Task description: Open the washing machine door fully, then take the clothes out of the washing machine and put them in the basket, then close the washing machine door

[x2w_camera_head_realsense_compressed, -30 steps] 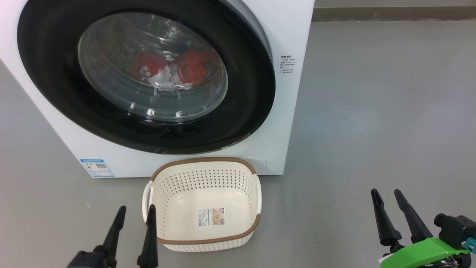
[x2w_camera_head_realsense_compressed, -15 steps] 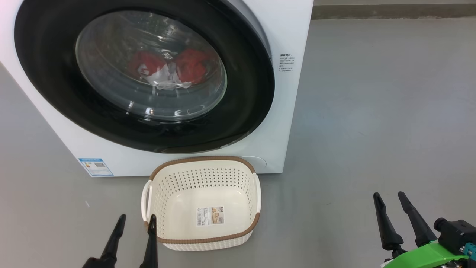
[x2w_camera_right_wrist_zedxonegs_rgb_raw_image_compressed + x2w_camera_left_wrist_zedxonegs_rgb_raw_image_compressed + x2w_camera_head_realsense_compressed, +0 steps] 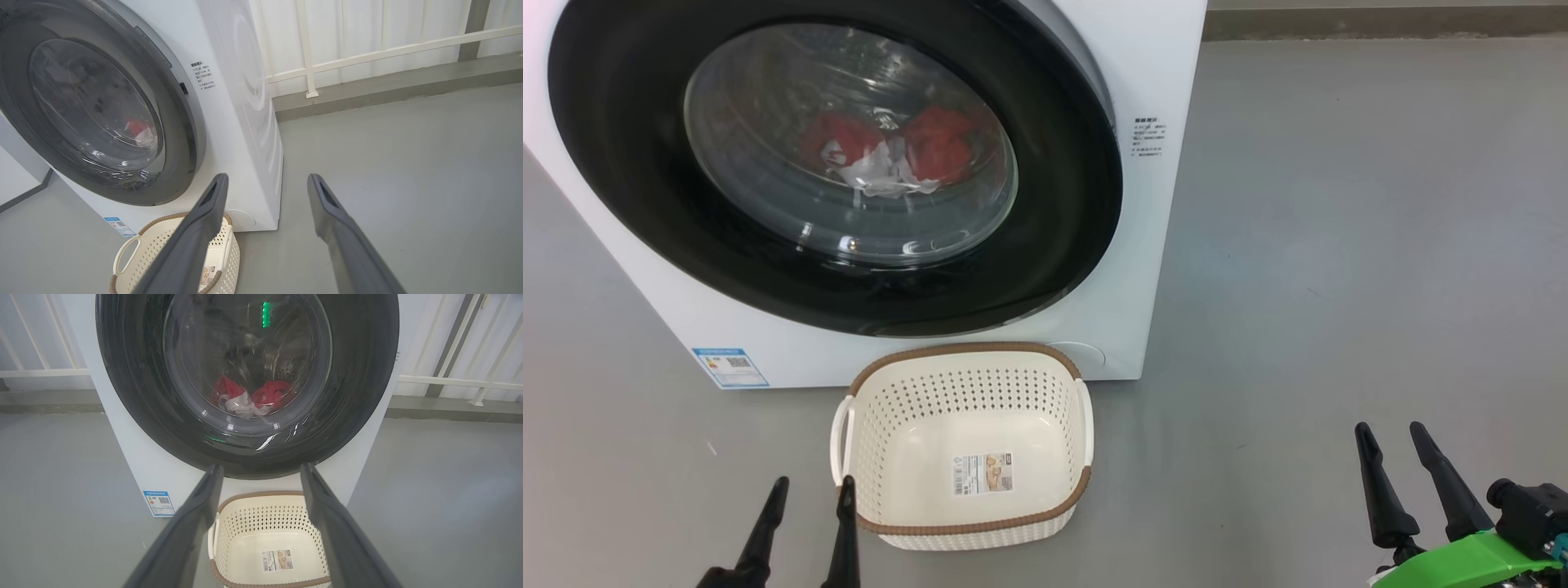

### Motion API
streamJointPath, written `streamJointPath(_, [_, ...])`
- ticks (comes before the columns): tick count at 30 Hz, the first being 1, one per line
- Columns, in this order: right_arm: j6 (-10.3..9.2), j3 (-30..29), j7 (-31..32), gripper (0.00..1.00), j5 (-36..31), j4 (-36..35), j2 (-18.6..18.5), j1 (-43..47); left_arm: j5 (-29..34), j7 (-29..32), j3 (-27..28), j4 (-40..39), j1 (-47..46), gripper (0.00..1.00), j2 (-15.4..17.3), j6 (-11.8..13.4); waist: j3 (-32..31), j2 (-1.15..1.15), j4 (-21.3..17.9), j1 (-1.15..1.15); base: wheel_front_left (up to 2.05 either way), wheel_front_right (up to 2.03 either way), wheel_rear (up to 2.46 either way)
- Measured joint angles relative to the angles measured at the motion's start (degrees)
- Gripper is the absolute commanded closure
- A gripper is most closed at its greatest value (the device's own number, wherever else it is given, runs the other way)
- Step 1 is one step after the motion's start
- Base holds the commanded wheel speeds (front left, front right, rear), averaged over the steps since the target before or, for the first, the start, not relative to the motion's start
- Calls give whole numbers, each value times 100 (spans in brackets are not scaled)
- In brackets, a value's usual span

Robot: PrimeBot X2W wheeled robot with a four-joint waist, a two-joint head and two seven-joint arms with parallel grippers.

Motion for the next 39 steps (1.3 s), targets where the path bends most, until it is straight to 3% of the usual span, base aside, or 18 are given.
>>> streamJointPath(8, [0,-3,0,0,0,14,1,0,0,0,9,-11,1,0,0,0,-29,0,-18,0,0,0,0])
streamJointPath(9, [0,2,0,11,8,13,2,0,0,0,7,-15,1,0,0,0,-32,0,-20,0,0,0,0])
streamJointPath(10, [0,10,0,52,52,11,4,-1,0,0,4,-30,1,0,0,0,-30,0,-22,0,0,0,0])
streamJointPath(12, [0,27,0,96,186,10,11,-2,0,0,-7,-55,1,0,0,0,-27,0,-22,0,0,0,0])
streamJointPath(13, [-1,37,0,100,269,4,11,-4,0,0,-14,-73,1,0,0,0,-24,0,-20,0,0,0,0])
streamJointPath(19, [-1,102,0,100,653,-93,9,-187,-14,0,-42,-143,-1,0,0,1,26,0,-3,0,0,0,0])
streamJointPath(29, [-1,322,-33,100,1148,-196,-125,-1504,-16,0,-181,-224,-155,0,2,8,266,0,64,0,0,0,0])
streamJointPath(39, [-1,580,-33,100,1911,356,-445,-2687,-220,0,-535,-252,-396,0,3,109,434,0,410,0,0,0,0])
